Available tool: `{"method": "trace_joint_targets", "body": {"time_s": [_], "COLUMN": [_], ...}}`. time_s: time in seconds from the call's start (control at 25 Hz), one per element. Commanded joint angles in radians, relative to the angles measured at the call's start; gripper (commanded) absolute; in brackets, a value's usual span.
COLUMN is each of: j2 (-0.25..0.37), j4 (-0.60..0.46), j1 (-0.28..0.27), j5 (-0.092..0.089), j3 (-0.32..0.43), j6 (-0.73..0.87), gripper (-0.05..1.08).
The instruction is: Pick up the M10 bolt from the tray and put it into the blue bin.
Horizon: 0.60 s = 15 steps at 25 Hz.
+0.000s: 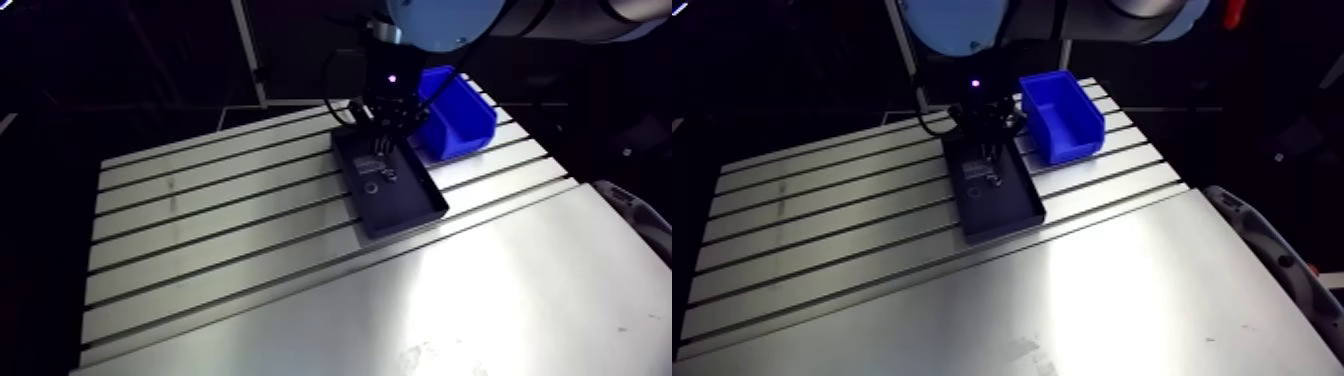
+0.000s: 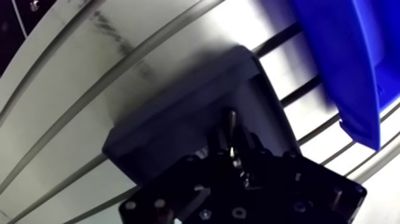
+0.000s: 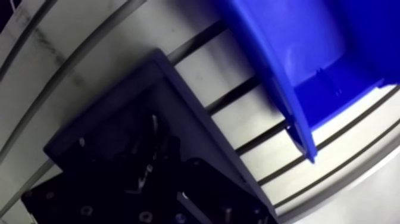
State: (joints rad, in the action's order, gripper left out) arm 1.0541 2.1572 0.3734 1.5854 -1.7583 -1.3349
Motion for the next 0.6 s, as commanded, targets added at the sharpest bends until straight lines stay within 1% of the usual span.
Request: {"method": "trace_joint_targets", "body": {"time_s": [0.04, 0.32, 0.6], "j2": [-0.001, -0.001, 0.000], "j4": [0.028, 0.030, 0.033], "j1": [-0.001, -0.001, -0.001], "j5": [0.002, 0.002, 0.002], "j3": [-0.008, -0.008, -0.010], "j6": [0.000, -0.010, -0.019], "gripper": [0.75, 0.76, 0.81]}}
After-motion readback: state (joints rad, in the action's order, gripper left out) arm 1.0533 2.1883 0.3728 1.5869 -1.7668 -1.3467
